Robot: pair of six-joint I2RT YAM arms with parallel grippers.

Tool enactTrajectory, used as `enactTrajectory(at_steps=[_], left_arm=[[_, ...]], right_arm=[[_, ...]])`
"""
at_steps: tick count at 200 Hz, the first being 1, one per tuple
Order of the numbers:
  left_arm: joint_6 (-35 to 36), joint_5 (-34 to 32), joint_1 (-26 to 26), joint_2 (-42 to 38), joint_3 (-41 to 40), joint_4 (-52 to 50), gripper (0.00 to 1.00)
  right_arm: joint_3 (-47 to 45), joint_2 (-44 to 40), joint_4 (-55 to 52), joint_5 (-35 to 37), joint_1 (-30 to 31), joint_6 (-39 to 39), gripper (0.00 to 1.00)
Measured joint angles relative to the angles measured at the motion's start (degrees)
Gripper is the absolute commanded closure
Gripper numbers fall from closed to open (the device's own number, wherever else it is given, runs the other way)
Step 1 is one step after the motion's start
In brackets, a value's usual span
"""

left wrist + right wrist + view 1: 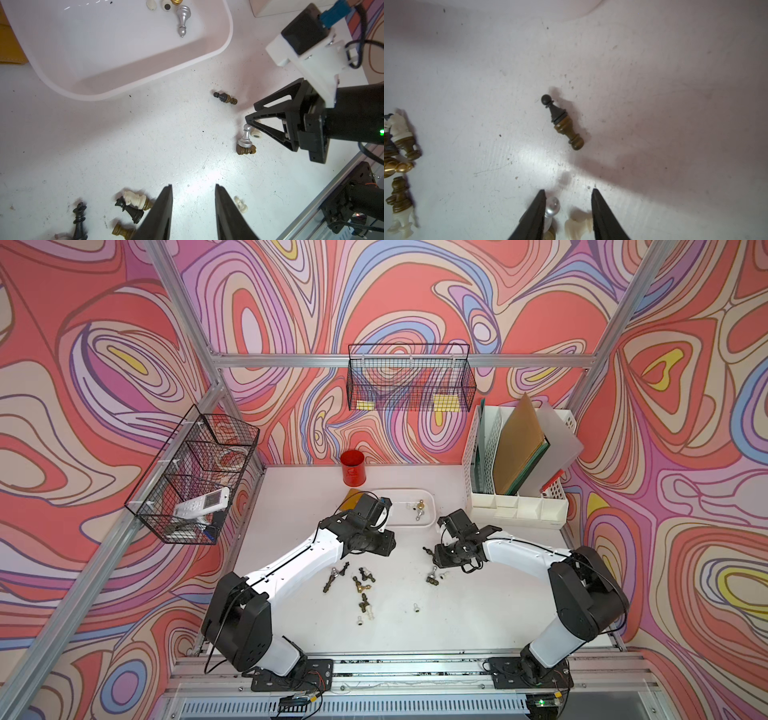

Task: Put the chess pieces into the storage box
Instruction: Pick up the chess piece at the center of the board.

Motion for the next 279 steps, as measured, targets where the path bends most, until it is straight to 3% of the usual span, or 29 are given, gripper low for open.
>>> enactTrajectory(at_steps=[95, 138, 204, 279], left_arm=[[-4.5, 3.5, -0.6, -2.6, -5.1, 2.6, 0.62], [-11.1, 4.3, -4.9, -2.6, -11.4, 6.7, 0.62], [-15.4, 3.4, -10.1, -2.4, -11.9, 11.6, 0.59], [-18.3, 2.9, -14.5, 5.6, -11.9, 18.8, 0.58]], right_arm=[[-2.7, 0.0, 4.5, -3.1, 0.8, 7.0, 0.67], [-4.9, 0.0, 7.3, -5.6, 0.8, 9.9, 0.72], [-6.6, 0.0, 10.8, -7.8, 0.8, 12.4, 0.84], [-9.5, 0.4, 16.8, -9.5, 0.8, 15.6, 0.91]])
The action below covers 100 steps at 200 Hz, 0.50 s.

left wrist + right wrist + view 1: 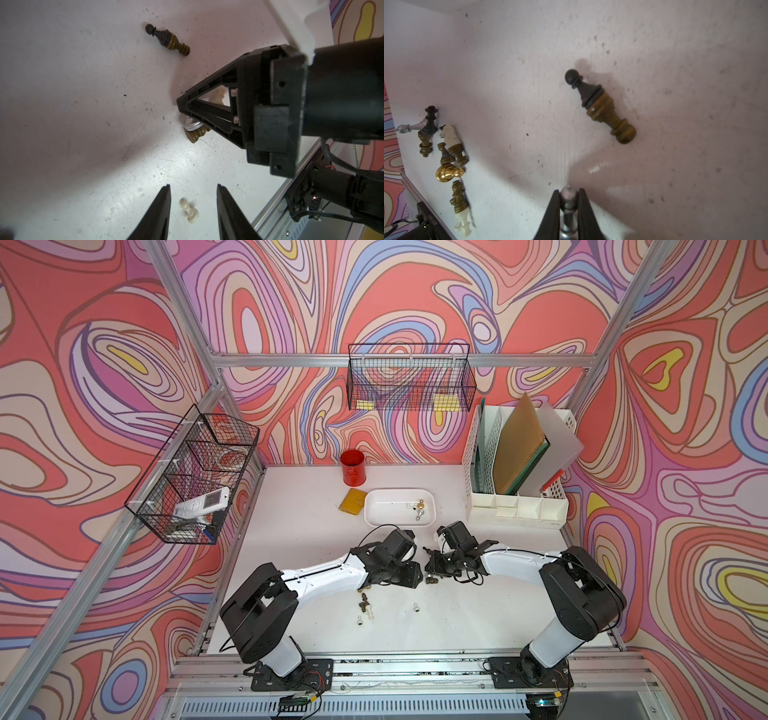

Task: Put the chess pieces into the storage box
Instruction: Pick up the chess piece at the center of the board.

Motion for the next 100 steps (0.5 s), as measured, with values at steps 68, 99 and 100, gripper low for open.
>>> enactTrajectory(at_steps=[68, 99, 100], left_arm=[[-0.8, -0.7, -0.9, 5.4, 0.0, 3.8, 0.59], [-1.2, -0.7, -0.9, 8.3, 0.0, 5.0, 0.59], [-1.2, -0.7, -0.9, 8.4, 0.0, 5.0, 0.59]], right_arm=[[-5.2, -0.3, 9.8, -3.3, 0.0, 6.0, 0.98], [-7.2, -1.1, 13.1, -4.5, 0.0, 9.0, 0.98], [-7.3, -1.1, 13.2, -4.5, 0.0, 9.1, 0.98]])
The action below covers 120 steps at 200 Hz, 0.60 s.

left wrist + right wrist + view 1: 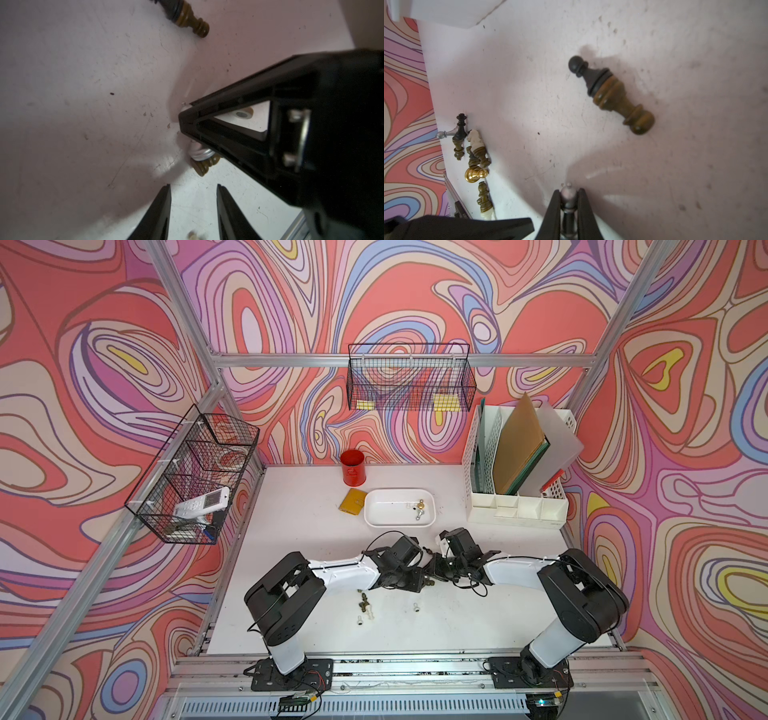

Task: Put the chess pieces into the storage box
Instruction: Pick up the chess piece at the center of the board.

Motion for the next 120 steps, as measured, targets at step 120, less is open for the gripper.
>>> enactTrajectory(at_steps=[120], left_arm=[[-0.9, -3.9, 0.0, 2.2, 1.1, -0.3, 0.63]], right_arm=[[-2.3, -1.4, 7.2, -3.7, -0.3, 5.5, 0.99]])
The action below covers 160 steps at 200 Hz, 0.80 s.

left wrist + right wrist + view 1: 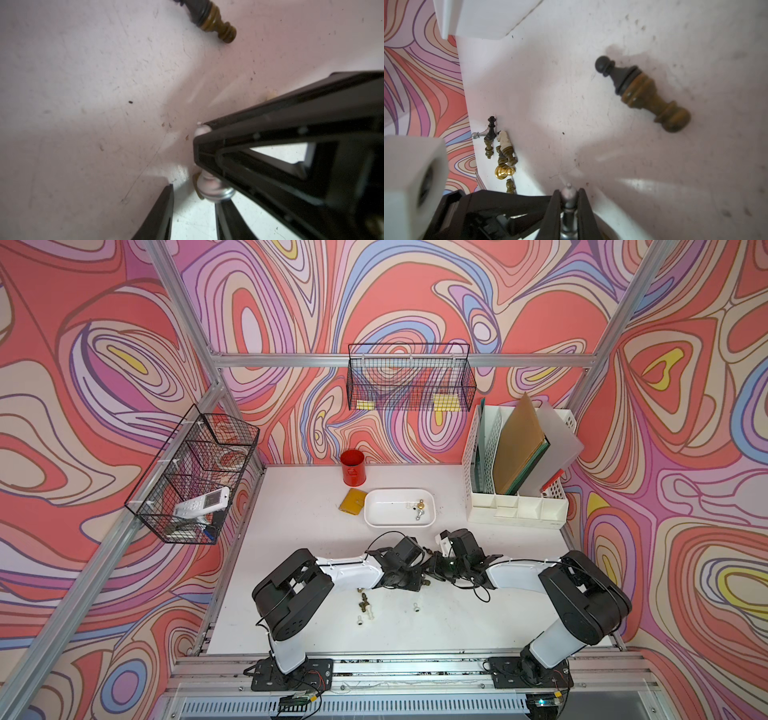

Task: Put the chess pieces into the storage box
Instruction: Pick up the chess piece at the center of the board.

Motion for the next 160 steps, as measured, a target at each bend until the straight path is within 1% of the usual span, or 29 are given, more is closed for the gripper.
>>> enactTrajectory(at_steps=[42, 90, 125, 160], left_arm=[[0.0, -0.4, 0.0, 0.0, 0.0, 0.0, 0.63], [0.0, -0.4, 0.0, -1.5, 0.0, -0.8, 0.63], [0.3, -2.5, 0.0, -7.1, 0.0, -3.0, 0.63], [1.9, -7.9, 0.0, -15.1, 0.0, -6.5, 0.63]], right_arm=[[1.2, -3.8, -3.2, 1.5, -0.3, -1.4, 0.98], [8.9, -4.5, -10.3, 6.9, -0.7, -6.7, 0.97], [16.9, -3.4, -14.3, 12.4, -1.0, -12.2, 0.97], [26.7, 2.4, -13.8, 17.7, -1.4, -18.0, 0.97]])
